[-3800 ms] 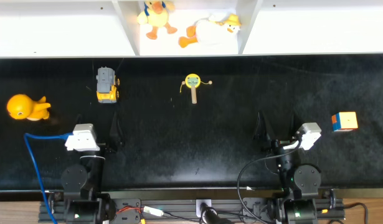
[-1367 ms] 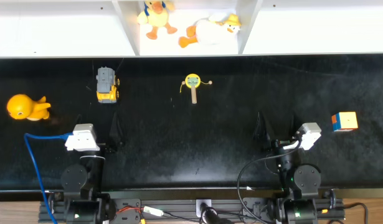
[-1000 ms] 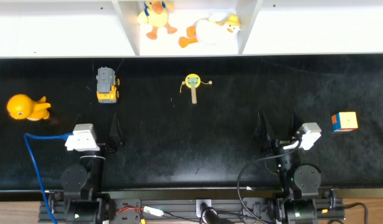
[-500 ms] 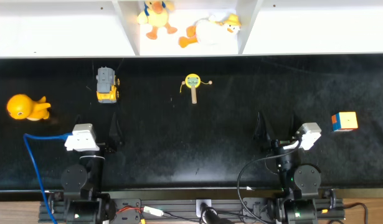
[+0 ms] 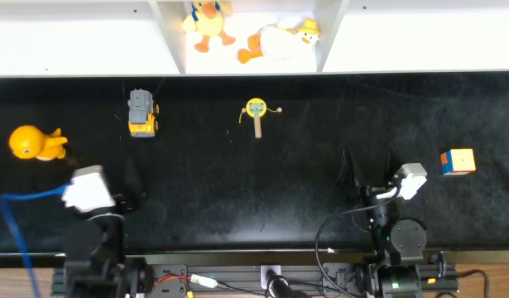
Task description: Store Toys
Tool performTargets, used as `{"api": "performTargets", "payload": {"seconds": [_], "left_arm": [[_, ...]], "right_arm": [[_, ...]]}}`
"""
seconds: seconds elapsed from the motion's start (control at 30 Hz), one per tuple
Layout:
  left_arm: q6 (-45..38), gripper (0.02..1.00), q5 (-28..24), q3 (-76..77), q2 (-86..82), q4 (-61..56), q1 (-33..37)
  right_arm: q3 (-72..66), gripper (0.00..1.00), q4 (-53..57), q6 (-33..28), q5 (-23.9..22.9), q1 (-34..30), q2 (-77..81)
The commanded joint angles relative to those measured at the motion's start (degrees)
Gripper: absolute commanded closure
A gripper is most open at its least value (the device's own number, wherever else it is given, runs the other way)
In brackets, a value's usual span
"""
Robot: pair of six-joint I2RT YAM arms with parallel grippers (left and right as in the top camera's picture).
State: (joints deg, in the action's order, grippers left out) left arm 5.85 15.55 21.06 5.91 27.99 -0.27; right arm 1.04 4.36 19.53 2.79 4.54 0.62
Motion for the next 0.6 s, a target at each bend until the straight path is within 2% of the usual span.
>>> {"api": "performTargets", "payload": {"seconds": [0.03,0.1,0.17,0.3,0.4,0.5,0.6], "left_arm": [[0.37,0.02,15.37,12.63,8.28,5.25,0.33],[0.44,0.02,20.06,17.25,13.73,7.65,0.33],[0.44,0.023,22.64,21.62,19.19,10.23,0.48],[0.39,0.027,21.62,29.66,27.82,14.45,4.57],[-3.21,0.025,16.35,33.03,31.32,14.75,10.69],[-8.04,0.025,7.91,33.9,33.24,13.7,18.51],[-8.9,0.025,0.85,33.9,35.43,12.35,27.67]], "right_arm": [[-0.76,0.007,-0.15,0.39,0.33,0.28,-0.42],[-0.76,0.007,-0.15,0.39,0.35,0.28,-0.42],[-0.76,0.007,-0.15,0.39,0.33,0.28,-0.42],[-0.76,0.005,-0.15,0.39,0.35,0.28,-0.42],[-0.76,0.005,-0.15,0.39,0.35,0.28,-0.42],[-0.76,0.005,-0.15,0.39,0.35,0.28,-0.42],[-0.76,0.007,-0.15,0.39,0.35,0.28,-0.42]]}}
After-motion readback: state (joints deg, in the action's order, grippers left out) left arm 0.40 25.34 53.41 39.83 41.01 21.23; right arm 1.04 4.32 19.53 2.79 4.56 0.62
